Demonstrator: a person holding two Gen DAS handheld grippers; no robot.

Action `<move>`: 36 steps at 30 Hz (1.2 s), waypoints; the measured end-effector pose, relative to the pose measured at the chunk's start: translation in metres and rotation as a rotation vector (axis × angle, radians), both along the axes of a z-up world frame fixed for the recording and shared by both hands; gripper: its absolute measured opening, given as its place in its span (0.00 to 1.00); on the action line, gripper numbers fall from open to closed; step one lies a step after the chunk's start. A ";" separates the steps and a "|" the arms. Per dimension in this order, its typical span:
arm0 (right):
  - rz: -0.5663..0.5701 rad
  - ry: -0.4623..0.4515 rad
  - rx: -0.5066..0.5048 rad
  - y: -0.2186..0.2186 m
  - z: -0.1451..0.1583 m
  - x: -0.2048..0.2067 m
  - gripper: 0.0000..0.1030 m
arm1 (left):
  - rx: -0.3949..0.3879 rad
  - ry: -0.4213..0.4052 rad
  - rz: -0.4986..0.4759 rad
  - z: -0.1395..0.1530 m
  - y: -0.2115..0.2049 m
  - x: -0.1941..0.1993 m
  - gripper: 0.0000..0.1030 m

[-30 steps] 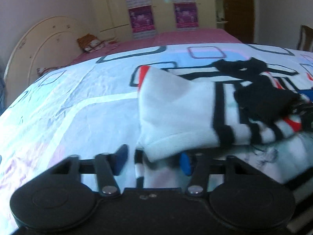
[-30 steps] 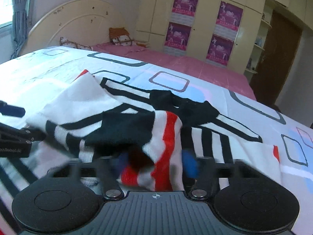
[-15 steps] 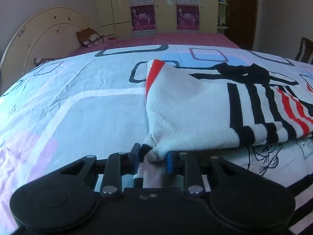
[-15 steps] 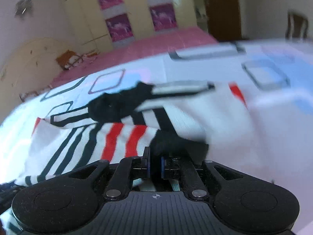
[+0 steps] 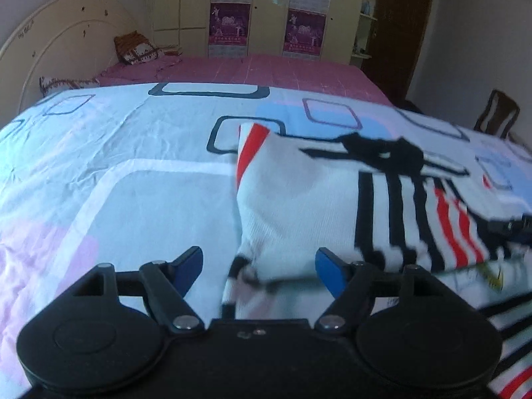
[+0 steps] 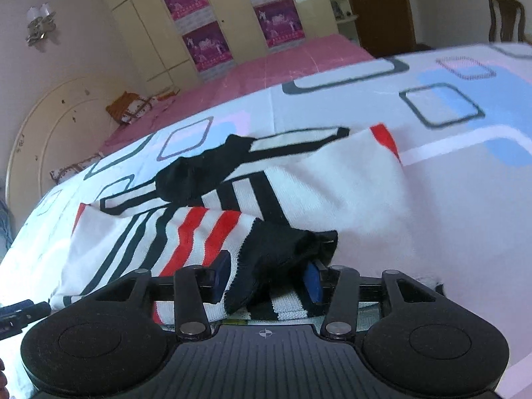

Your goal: Fold small clothes

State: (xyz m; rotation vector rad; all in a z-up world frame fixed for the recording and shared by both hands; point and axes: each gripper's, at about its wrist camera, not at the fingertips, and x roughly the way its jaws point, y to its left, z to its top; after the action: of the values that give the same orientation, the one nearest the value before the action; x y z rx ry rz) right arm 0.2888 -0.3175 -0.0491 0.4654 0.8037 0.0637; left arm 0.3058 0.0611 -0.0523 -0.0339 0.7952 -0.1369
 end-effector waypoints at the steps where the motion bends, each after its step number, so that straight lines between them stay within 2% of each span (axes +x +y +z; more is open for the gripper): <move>1: -0.018 -0.001 0.015 -0.002 -0.001 0.002 0.44 | -0.011 0.003 0.011 0.001 0.000 0.008 0.69; 4: -0.047 -0.013 0.012 -0.006 0.000 0.002 0.12 | -0.049 0.010 0.043 -0.002 0.000 0.034 0.66; 5: -0.049 -0.013 -0.005 -0.006 0.000 0.002 0.09 | -0.060 0.011 0.055 -0.004 -0.001 0.046 0.64; 7: -0.035 -0.019 -0.055 -0.002 0.002 0.003 0.08 | -0.069 0.023 0.065 -0.008 -0.004 0.064 0.62; 10: -0.005 -0.101 -0.129 0.006 0.016 -0.005 0.07 | -0.071 0.039 0.067 -0.015 -0.009 0.085 0.62; 11: 0.002 -0.086 -0.149 0.006 0.014 -0.003 0.07 | -0.068 0.046 0.065 -0.018 -0.011 0.092 0.62; 14: 0.008 -0.006 -0.116 -0.002 -0.002 0.002 0.08 | -0.070 0.069 0.067 -0.025 -0.013 0.112 0.62; 17: -0.020 -0.027 -0.085 -0.010 0.000 -0.002 0.13 | -0.086 0.074 0.099 -0.032 -0.008 0.126 0.59; 19: -0.027 -0.031 -0.081 -0.011 0.001 0.001 0.14 | -0.105 0.071 0.113 -0.034 -0.004 0.133 0.50; 21: -0.012 -0.012 -0.075 -0.010 -0.003 0.007 0.14 | -0.123 0.059 0.128 -0.036 -0.001 0.138 0.33; 23: 0.008 -0.015 -0.099 -0.005 -0.005 0.011 0.14 | -0.110 0.024 0.161 -0.036 -0.002 0.139 0.21; 24: 0.016 -0.029 -0.118 -0.001 -0.004 0.013 0.14 | -0.104 0.014 0.175 -0.036 -0.003 0.140 0.19; 25: 0.023 -0.044 -0.134 0.002 -0.002 0.014 0.07 | -0.108 0.009 0.191 -0.037 -0.002 0.141 0.19; 26: 0.028 -0.057 -0.150 0.004 -0.002 0.016 0.05 | -0.112 0.008 0.209 -0.039 0.000 0.142 0.19; 29: 0.036 -0.072 -0.240 0.009 -0.002 0.019 0.05 | -0.100 0.004 0.219 -0.042 0.000 0.146 0.19; 31: 0.044 -0.023 -0.285 0.008 -0.015 0.023 0.05 | -0.090 -0.001 0.222 -0.042 -0.001 0.146 0.20; 35: 0.054 -0.034 -0.298 0.008 -0.015 0.020 0.06 | -0.067 -0.002 0.228 -0.041 -0.003 0.145 0.27; 36: 0.054 -0.041 -0.289 0.007 -0.013 0.019 0.06 | -0.054 0.000 0.225 -0.040 -0.003 0.144 0.31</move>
State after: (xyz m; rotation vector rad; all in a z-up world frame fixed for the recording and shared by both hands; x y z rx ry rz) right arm 0.3082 -0.3104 -0.0619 0.1684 0.7701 0.0063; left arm 0.4493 0.0582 -0.0928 -0.1737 0.7819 0.0544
